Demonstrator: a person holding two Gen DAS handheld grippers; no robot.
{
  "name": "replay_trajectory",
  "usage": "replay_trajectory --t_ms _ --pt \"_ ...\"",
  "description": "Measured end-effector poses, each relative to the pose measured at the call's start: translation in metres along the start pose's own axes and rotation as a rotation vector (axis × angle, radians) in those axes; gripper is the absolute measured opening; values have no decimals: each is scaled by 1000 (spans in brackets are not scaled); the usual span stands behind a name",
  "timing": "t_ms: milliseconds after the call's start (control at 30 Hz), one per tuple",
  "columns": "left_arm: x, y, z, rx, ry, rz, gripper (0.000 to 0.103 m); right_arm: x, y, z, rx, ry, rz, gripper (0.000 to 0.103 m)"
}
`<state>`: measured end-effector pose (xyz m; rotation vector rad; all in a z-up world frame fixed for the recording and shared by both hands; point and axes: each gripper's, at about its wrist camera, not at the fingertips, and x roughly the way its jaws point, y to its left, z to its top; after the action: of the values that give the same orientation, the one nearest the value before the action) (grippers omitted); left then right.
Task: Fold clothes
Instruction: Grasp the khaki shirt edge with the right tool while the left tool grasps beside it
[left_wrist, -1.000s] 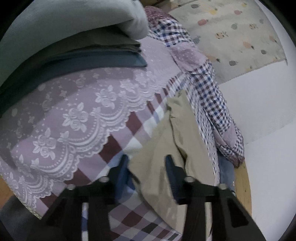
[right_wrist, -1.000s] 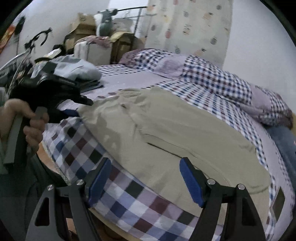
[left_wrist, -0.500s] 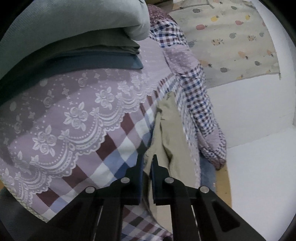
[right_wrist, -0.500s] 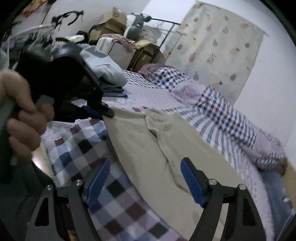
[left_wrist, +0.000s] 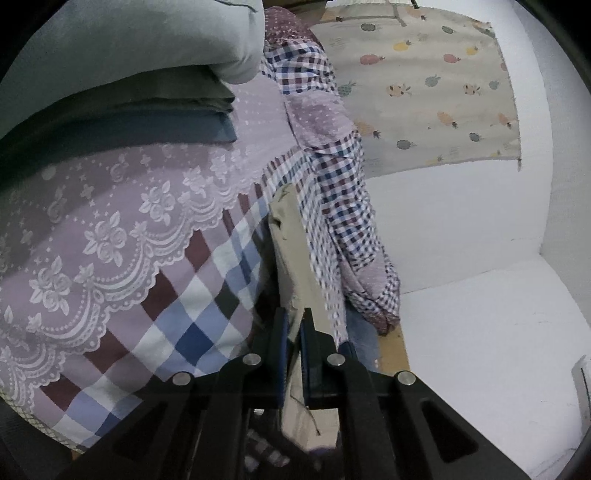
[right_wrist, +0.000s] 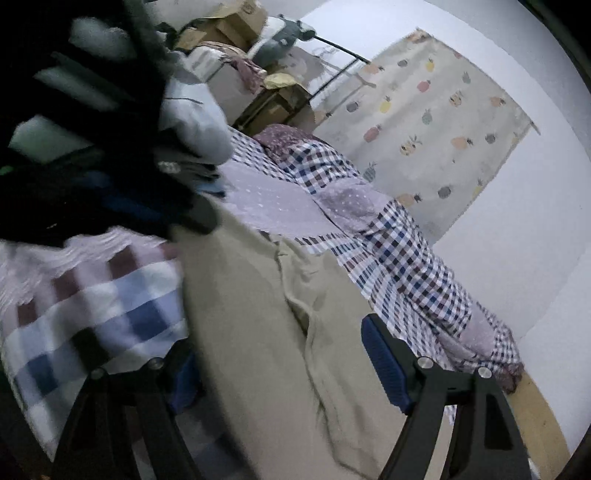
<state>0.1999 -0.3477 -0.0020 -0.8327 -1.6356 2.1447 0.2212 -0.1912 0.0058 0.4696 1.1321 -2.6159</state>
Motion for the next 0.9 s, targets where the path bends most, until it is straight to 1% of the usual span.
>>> replay_trajectory --t_ms 67,100,133,167,233,267,300,333,400,433,467,500,533,567,600,633,700,800,900 --pt "0 -1 2 -3 0 -19 4 16 -9 2 39 45 2 77" --pt "0 -2 3 -3 0 -25 4 24 -15 2 66 70 8 68" --pt "0 -2 3 -3 1 -31 4 32 -21 1 94 95 15 58" --pt "1 -3 3 -2 2 -34 4 40 -25 1 111 120 23 52" --pt "3 -3 5 -1 12 -31 4 57 -33 -1 142 168 40 34" --pt "4 -3 6 0 19 -21 4 66 -34 -2 151 193 58 28" --pt "5 -2 8 0 28 3 4 74 -34 -2 153 213 76 13" --pt "5 -1 10 -7 35 23 5 77 -34 -3 151 221 88 8" --pt "4 3 18 -30 42 57 9 77 -33 -4 149 209 110 5" --pt "3 3 22 -35 44 56 20 75 -32 -5 150 204 115 4" --pt "2 2 26 -34 44 45 45 73 -36 -6 161 198 126 4" --pt "0 -1 30 -29 42 35 59 72 -39 -7 174 193 138 4" --pt "0 -6 34 -13 41 27 80 70 -43 -7 188 187 149 3" --pt "2 -12 38 11 45 18 84 68 -49 -8 210 181 159 3" --pt "7 -18 43 37 56 17 84 66 -54 -8 233 175 167 3" --pt "15 -24 49 63 82 34 84 64 -59 -8 257 169 176 3" --pt "39 -36 66 116 135 104 84 60 -68 -6 284 156 188 3" --pt "75 -51 94 173 201 172 84 52 -75 -5 312 144 201 3" --pt "127 -62 119 223 287 236 84 46 -81 -6 334 134 210 3"
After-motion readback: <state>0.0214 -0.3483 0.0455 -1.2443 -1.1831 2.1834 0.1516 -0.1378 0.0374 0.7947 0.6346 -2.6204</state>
